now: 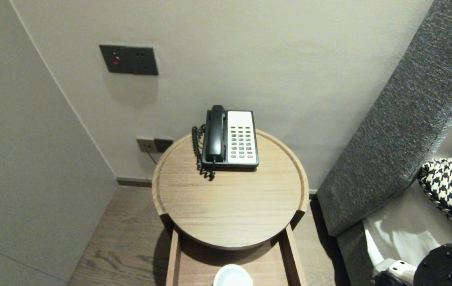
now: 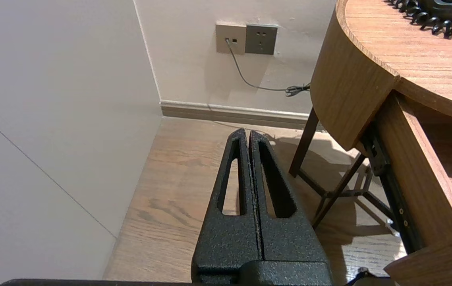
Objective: Close the nightstand drawer
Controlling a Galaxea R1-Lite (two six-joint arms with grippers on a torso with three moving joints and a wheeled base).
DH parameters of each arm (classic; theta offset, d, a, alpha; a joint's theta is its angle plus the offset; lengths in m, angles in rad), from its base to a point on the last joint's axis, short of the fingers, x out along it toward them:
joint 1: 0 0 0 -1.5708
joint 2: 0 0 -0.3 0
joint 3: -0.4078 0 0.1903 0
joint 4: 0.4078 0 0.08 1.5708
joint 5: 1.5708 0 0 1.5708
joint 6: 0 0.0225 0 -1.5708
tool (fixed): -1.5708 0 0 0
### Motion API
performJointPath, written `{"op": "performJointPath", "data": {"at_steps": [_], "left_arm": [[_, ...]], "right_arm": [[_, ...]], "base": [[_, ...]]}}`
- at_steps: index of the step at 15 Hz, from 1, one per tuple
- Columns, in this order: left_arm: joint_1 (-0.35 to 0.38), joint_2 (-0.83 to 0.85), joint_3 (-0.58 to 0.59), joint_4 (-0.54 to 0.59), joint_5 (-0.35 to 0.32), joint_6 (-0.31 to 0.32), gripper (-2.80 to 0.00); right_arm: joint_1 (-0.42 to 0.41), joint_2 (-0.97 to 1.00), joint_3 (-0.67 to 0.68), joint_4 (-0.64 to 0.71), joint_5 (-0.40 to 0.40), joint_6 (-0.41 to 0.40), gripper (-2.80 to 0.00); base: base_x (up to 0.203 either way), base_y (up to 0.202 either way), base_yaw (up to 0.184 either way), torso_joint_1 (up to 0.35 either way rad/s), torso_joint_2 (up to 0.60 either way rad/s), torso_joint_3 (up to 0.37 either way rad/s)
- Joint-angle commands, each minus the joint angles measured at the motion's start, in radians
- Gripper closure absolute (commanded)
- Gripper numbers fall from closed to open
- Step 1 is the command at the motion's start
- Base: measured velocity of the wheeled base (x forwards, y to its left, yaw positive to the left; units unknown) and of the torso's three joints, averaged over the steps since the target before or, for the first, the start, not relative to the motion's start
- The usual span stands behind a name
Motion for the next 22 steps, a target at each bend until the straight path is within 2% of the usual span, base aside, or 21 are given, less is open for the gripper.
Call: {"op": "performJointPath", "data": {"at_steps": [1, 8, 22], "left_arm": [[0.000, -0.002, 0.000, 0.000, 0.000, 0.000, 0.00], [0.000, -0.002, 0.000, 0.000, 0.000, 0.000, 0.00], [0.000, -0.002, 0.000, 0.000, 0.000, 0.000, 0.00]], "right_arm": [[0.004, 0.073, 0.000, -0.021, 0.005, 0.000, 0.00], [0.027, 0.190, -0.003, -0.152, 0.007, 0.001, 0.00], [0.044, 0.327, -0.163, -0.176, -0.004, -0.002, 0.00]], "base": [[0.000, 0.000, 0.000, 0.000, 0.00, 0.000], [0.000, 0.000, 0.000, 0.000, 0.00, 0.000], [0.000, 0.000, 0.000, 0.000, 0.00, 0.000]]}}
